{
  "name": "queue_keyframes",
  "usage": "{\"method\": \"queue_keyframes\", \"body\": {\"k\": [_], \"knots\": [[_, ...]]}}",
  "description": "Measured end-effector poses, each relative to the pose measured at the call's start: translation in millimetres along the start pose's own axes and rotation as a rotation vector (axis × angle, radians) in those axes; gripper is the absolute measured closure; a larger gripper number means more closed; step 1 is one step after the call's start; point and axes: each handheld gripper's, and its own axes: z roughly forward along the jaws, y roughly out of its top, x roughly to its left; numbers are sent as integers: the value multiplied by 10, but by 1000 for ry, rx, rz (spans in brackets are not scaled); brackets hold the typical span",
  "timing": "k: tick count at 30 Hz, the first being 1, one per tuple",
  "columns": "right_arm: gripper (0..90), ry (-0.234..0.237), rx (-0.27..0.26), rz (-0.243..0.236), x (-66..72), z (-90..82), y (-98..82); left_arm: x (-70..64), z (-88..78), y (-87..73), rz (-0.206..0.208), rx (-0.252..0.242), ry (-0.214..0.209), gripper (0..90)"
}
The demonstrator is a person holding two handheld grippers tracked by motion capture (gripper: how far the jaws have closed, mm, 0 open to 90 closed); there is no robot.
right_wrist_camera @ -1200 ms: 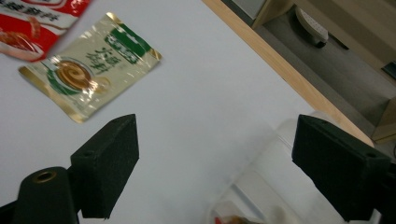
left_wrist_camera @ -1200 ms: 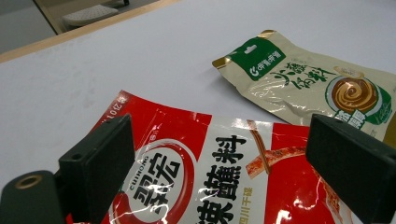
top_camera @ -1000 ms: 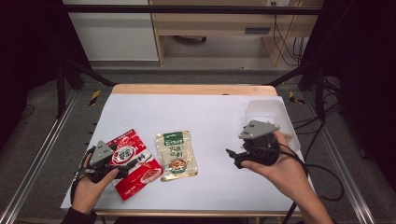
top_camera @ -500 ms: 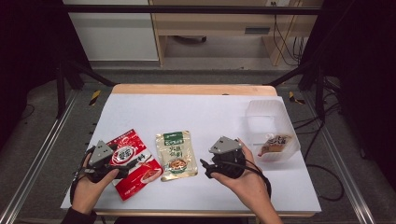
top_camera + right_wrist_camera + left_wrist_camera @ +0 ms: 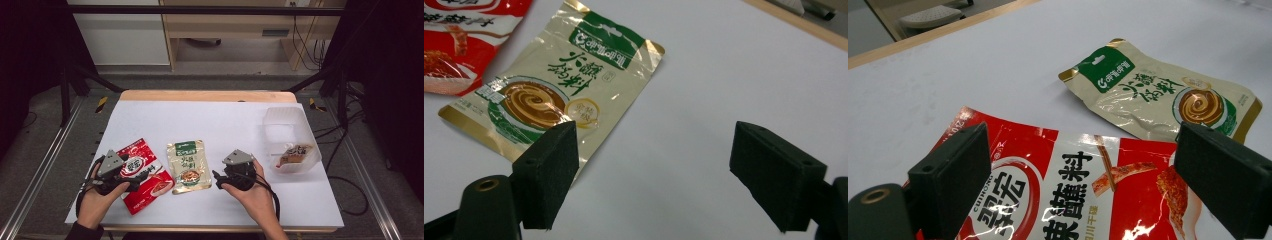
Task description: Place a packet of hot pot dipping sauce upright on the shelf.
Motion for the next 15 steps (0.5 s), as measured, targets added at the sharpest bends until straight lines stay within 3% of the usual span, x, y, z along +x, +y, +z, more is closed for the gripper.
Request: {"method": "queue_keyframes", "body": {"k": [9,15], "knots": [[196,-12,-9,18,12,92,-100,-24,98,229,35,7,-40,82],[195,-23,-19,19,0,92,-122,-38,294,386,82,63,-62,82]]}}
